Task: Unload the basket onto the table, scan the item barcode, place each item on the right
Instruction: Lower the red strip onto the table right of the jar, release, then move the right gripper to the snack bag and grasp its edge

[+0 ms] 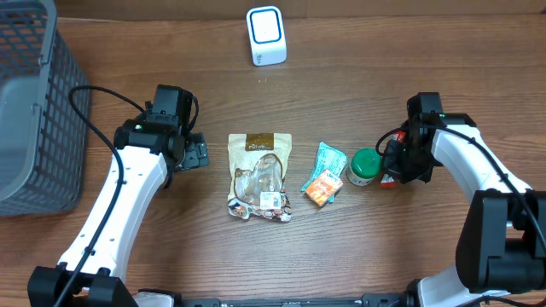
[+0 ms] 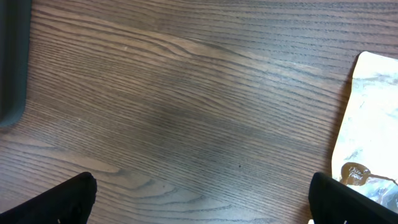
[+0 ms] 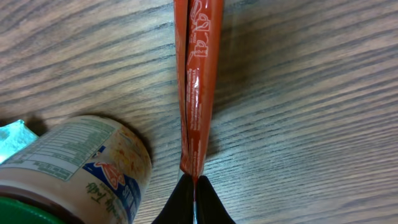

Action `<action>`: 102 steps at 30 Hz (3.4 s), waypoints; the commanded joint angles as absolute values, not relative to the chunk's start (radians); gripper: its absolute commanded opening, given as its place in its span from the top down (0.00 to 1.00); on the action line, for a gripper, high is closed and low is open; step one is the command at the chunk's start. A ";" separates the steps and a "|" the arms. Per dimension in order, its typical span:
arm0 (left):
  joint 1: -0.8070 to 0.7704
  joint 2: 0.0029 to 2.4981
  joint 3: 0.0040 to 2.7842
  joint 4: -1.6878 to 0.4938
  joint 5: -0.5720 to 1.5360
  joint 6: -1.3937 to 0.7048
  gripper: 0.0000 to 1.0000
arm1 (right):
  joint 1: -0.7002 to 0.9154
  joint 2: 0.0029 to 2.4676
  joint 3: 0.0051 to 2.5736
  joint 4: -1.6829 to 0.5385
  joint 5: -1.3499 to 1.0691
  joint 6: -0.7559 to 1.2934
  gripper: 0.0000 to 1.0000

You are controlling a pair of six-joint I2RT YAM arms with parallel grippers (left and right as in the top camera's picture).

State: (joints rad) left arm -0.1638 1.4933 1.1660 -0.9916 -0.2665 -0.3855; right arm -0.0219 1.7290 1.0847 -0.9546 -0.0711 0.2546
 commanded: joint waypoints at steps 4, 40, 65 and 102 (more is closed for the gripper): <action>-0.165 1.485 1.181 -0.991 -0.276 -0.385 0.00 | -0.035 1.725 1.076 -0.944 -0.039 0.262 0.96; -0.165 1.485 1.181 -0.991 -0.276 -0.385 0.00 | 0.072 1.494 1.196 -1.030 -0.345 0.315 0.69; -0.165 1.485 1.181 -0.991 -0.276 -0.385 0.00 | 0.674 1.533 1.195 -0.810 0.041 0.516 0.65; -0.165 1.485 1.181 -0.991 -0.276 -0.385 0.00 | 0.698 1.810 1.158 -0.764 -0.084 0.842 0.62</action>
